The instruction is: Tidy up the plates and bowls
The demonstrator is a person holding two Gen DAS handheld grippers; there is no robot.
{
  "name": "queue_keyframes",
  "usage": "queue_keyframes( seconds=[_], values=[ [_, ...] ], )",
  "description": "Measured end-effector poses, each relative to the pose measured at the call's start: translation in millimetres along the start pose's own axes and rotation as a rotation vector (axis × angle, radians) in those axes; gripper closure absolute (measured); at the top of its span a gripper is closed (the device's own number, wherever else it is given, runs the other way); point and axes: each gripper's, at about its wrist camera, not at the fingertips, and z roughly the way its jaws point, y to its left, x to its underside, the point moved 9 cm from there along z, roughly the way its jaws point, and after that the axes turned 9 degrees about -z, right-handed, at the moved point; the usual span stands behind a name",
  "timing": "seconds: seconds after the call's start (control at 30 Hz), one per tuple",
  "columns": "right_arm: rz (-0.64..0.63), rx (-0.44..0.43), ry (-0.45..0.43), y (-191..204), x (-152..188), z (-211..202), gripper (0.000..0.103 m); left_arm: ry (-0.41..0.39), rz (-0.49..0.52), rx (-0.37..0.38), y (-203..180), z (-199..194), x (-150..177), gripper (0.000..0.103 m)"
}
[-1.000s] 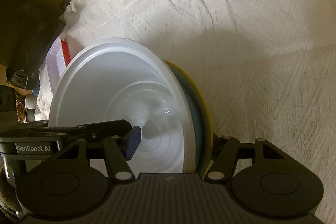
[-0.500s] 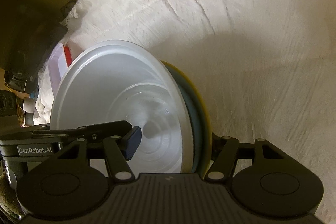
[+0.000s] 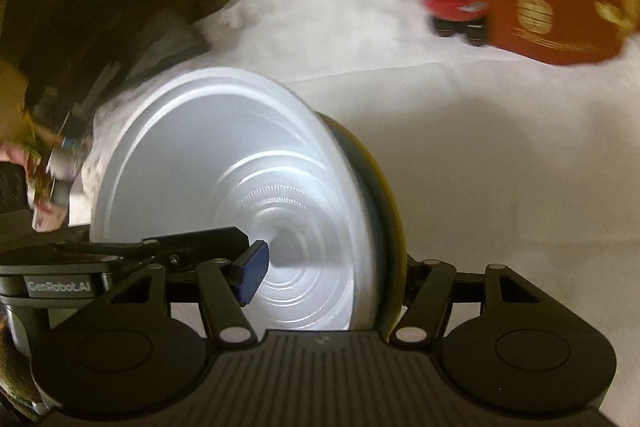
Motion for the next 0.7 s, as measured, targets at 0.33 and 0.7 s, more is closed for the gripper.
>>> queue_keyframes(
  seconds=[0.33, 0.7],
  values=[
    [-0.018, 0.031, 0.181, 28.0, -8.9, 85.6, 0.041, 0.080, -0.136, -0.070, 86.1, 32.5, 9.9, 0.036],
    [-0.103, 0.144, 0.185, 49.3, -27.2, 76.8, 0.042, 0.021, -0.088, -0.099, 101.3, 15.9, -4.8, 0.050]
  ],
)
